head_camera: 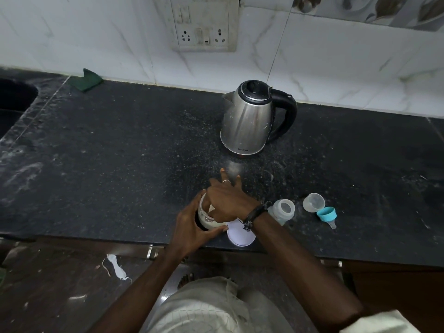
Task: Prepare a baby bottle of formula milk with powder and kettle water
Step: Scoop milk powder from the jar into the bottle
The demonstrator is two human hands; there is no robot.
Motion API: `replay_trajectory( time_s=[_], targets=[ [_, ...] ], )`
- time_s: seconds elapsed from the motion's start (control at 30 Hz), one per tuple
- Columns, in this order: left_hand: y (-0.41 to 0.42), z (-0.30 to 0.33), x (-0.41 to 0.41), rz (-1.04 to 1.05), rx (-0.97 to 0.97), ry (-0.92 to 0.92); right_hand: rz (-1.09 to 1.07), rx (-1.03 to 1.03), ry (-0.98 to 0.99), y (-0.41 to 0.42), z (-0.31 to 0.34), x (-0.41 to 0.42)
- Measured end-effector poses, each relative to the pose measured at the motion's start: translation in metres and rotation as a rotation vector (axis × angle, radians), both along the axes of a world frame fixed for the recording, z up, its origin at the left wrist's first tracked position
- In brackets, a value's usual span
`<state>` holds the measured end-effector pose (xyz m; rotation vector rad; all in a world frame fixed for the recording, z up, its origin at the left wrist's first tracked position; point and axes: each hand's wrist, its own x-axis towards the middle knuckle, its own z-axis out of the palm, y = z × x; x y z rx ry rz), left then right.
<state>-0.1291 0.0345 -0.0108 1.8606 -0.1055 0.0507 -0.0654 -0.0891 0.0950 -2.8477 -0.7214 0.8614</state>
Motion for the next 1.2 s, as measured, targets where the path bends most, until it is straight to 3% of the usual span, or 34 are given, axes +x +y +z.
replay_trajectory(
  time_s=[0.17,0.47,0.8,1.0,1.2],
  targets=[
    [0.003,-0.004,0.001,0.0,0.022,-0.003,-0.06,0.073,-0.099,-0.01,0.0,-0.002],
    [0.001,-0.003,0.002,-0.005,0.038,-0.028,-0.033,-0.046,-0.338,-0.019,0.007,-0.005],
    [0.004,-0.007,0.001,0.002,0.043,-0.002,-0.162,0.065,-0.382,-0.013,-0.003,-0.012],
    [0.004,-0.007,0.002,-0.007,0.033,0.002,-0.228,0.106,-0.264,-0.01,-0.006,-0.014],
    [0.005,-0.008,0.003,-0.002,0.035,0.001,-0.223,0.12,-0.349,-0.012,-0.003,-0.012]
  ],
)
